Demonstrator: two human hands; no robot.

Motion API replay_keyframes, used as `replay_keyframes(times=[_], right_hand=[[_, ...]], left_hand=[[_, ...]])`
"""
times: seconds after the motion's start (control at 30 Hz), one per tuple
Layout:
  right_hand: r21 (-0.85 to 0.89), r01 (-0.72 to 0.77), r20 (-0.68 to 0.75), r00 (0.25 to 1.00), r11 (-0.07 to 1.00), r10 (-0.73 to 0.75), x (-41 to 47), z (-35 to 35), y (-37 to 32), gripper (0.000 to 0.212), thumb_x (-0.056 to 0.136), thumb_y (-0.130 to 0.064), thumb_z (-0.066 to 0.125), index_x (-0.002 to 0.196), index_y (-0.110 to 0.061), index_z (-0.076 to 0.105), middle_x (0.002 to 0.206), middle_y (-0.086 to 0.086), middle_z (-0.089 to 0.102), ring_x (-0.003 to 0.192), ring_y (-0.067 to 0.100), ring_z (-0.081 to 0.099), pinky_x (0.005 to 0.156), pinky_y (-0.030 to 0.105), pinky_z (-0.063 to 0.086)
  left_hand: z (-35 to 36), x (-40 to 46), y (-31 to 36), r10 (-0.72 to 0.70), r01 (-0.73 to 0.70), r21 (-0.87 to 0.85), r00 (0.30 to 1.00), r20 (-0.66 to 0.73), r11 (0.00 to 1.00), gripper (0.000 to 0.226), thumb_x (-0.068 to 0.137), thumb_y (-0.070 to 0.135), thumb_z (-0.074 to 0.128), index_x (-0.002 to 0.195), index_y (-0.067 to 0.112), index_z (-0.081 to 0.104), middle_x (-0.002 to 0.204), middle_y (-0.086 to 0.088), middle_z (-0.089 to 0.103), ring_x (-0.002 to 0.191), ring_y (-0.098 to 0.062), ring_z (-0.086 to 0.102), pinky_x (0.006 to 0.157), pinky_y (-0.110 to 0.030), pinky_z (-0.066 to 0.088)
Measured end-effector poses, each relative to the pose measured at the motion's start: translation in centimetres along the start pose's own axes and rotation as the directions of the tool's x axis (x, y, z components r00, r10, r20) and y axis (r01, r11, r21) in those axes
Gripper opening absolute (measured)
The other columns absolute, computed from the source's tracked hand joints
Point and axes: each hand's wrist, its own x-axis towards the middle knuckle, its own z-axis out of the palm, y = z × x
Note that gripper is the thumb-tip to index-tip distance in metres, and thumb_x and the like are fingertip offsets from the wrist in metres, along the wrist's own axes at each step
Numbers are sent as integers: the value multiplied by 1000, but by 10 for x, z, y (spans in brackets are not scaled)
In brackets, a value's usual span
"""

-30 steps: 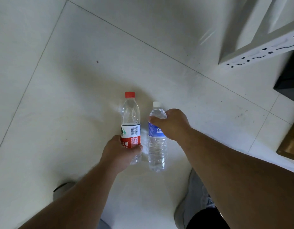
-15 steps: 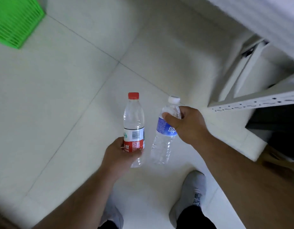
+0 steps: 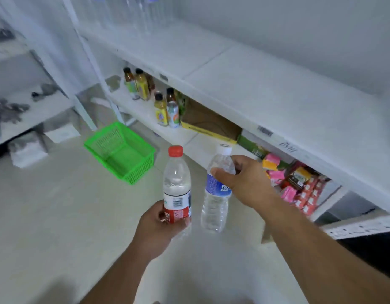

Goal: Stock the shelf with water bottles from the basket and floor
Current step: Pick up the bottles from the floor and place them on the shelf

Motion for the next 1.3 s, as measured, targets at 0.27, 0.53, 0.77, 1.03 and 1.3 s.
replay_keyframes(times=[0.27,0.53,0.77,1.03,1.3], right_hand=[[14,206,-49,977,978,-205,-58,-7,-197,16,81,-46,77,86,-36,65,81,-22,68,70,-4,66,57,12,48],[-19,271,-100,957,962,-272,-48,18,-269,27,80,-45,78,98,-26,69,93,-8,71,79,3,67,61,20,48],[-18,280,-89,956,960,-281,15,29,-290,26,80,-45,78,97,-27,70,93,-10,73,80,4,68,67,23,54],[78,297,-103,952,952,-288,116,33,-317,23,77,-46,80,90,-29,70,87,-11,74,77,8,71,71,28,59],[34,321,-127,941,946,-314,175,53,-371,19,81,-44,77,91,-34,65,83,-21,65,74,0,64,60,12,44]], left_hand=[[-105,-70,117,229,-228,22,972,-51,973,40,70,10,87,104,22,71,92,8,77,82,-5,71,67,-15,54],[-172,-64,139,287,-283,53,952,-108,958,42,69,13,88,105,25,69,94,9,76,84,-2,70,68,-12,52],[-196,-8,166,288,-286,42,950,-119,957,40,71,7,86,104,22,69,90,11,77,81,1,70,65,-8,50],[-217,78,207,273,-267,61,952,-136,962,43,69,6,87,106,20,69,94,7,77,87,-6,72,69,-13,53],[-263,142,236,290,-286,59,954,-79,957,44,70,10,87,109,24,69,98,9,77,89,-4,72,76,-18,54]])
